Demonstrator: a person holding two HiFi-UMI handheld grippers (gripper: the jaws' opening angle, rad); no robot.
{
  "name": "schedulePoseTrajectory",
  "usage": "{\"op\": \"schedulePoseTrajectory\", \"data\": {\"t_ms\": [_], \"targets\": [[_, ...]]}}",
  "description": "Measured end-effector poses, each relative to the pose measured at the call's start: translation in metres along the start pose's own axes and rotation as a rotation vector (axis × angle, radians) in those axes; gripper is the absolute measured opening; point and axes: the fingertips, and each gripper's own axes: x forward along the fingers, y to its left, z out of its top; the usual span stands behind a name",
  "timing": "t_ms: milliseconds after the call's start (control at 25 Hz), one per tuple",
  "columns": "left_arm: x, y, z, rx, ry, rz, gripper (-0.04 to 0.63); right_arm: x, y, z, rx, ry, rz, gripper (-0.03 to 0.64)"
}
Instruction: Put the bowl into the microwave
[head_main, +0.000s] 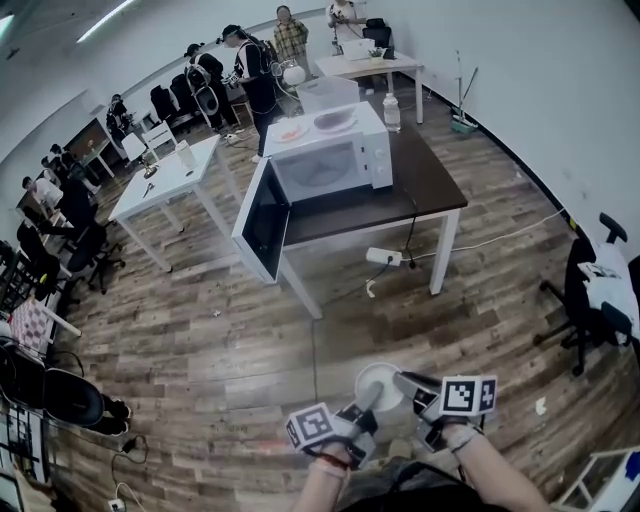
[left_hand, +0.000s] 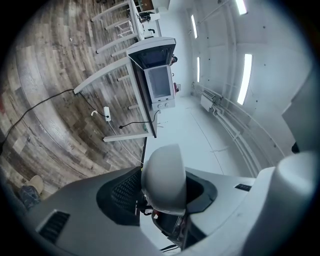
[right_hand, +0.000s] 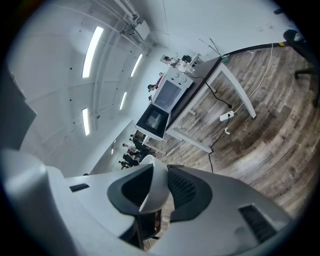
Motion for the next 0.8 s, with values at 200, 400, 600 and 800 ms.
{"op": "schedulePoseTrajectory", "data": {"t_ms": [200, 400, 600, 800], "targets": [[0.010, 0.004, 0.007, -0.006, -0.015, -0.001, 0.187, 0.006, -0.008, 0.009, -0.004, 0.009, -0.001, 0.095], [0.015, -0.001, 0.014, -0.031, -0.030, -0.013, 0.187, 0.013, -0.008, 0.016, -0.004, 0.018, 0.004, 0.095], [0.018, 0.005, 0.027, -0.037, -0.043, 0.004, 0.187, 0.025, -0.009, 0.024, -0.002, 0.035, 0.003, 0.095], [0.033, 0.007, 0.047, -0.044, -0.039, 0.009, 0.187, 0.042, -0.015, 0.042, 0.005, 0.035, 0.000, 0.097]]}}
